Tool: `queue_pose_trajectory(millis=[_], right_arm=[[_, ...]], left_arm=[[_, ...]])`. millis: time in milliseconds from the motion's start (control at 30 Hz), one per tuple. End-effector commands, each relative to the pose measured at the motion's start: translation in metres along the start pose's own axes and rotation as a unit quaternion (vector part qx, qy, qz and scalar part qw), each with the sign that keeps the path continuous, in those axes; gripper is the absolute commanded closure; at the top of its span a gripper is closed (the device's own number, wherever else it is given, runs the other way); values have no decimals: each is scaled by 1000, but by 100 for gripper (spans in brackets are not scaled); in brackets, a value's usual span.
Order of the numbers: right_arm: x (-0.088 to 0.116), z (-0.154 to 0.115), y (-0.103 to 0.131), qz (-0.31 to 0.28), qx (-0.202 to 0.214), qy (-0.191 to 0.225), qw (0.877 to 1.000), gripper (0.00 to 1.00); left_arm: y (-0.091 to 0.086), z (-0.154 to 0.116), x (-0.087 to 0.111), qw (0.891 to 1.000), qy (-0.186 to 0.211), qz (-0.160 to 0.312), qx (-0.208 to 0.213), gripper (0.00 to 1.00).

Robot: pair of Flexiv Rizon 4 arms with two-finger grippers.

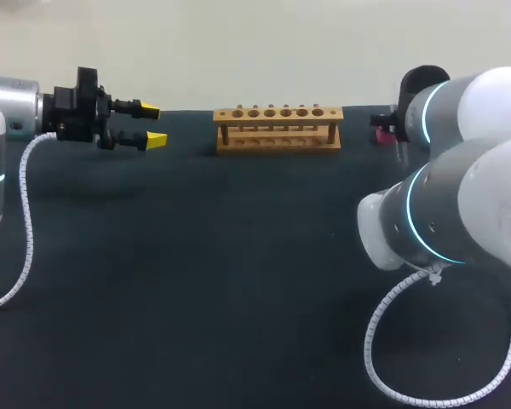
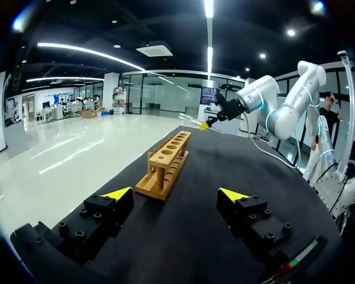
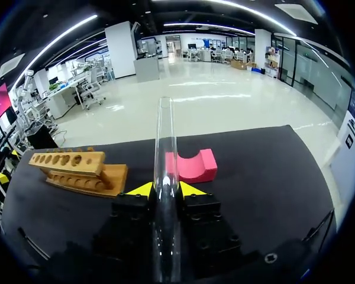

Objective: Grasp the test tube, adjust it, and insert it.

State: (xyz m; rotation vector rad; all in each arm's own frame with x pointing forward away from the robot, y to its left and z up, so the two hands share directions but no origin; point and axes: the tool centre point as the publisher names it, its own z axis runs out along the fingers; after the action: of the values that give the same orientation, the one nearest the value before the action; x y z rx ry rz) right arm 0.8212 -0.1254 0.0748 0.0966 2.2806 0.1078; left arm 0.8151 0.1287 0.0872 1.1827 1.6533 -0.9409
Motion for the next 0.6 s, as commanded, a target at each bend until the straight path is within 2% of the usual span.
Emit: queue_pose_trajectory(millis=[33,300,600], right_arm=[[-7,-18,16,-2,17,5,1000,100],[-18,-26,47,3,-16,-6,1000,100],[-19,-28,48,12,-24,-9,1000,100]], left_arm=[[-1,0,1,1000,-2,2,-1,0],[-1,0,1,1000,-2,2,-1,0],[-1,0,1,1000,-2,2,-1,0]])
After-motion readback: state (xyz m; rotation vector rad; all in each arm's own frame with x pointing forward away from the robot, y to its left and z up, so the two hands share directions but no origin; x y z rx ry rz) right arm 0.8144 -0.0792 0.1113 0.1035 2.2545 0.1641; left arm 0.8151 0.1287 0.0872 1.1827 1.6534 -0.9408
